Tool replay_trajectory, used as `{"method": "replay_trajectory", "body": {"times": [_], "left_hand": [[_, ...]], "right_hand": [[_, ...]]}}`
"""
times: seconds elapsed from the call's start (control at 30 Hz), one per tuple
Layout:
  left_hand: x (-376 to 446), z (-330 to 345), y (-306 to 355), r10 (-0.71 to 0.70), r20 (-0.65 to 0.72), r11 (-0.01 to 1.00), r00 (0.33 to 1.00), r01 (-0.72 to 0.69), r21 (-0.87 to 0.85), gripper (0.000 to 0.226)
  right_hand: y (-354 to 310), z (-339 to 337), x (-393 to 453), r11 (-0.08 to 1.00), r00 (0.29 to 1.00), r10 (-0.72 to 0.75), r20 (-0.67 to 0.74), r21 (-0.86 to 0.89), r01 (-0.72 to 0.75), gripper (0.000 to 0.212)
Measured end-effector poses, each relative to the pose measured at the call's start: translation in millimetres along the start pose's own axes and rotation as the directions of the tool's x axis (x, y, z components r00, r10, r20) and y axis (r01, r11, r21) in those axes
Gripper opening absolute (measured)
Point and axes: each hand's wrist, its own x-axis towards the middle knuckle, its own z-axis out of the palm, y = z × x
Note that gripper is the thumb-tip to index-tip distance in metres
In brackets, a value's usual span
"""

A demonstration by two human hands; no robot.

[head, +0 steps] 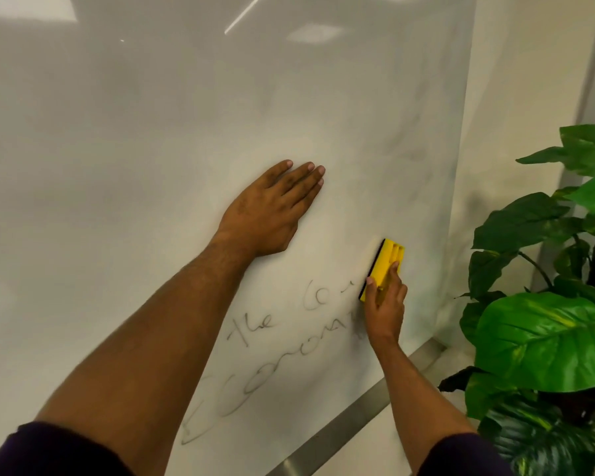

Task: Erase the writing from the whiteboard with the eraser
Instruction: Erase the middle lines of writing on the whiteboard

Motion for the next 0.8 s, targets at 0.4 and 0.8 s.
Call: {"method": "replay_trajectory", "body": {"times": [0.4, 0.8], "left_hand": [[-19, 1, -2, 0.020, 0.079, 1.000, 0.997, -0.018, -0.024, 0.062], [-31, 0, -3, 0.047, 0.104, 0.999, 0.993, -0.045, -0.027, 0.062]], "right_hand": [[-45, 19, -52, 0.994, 0.995, -0.090, -0.048, -0.068, 0.087, 0.064], [-34, 1, -60, 0.941, 0.958, -0.274, 0.084, -0.183, 0.286, 0.068]]}}
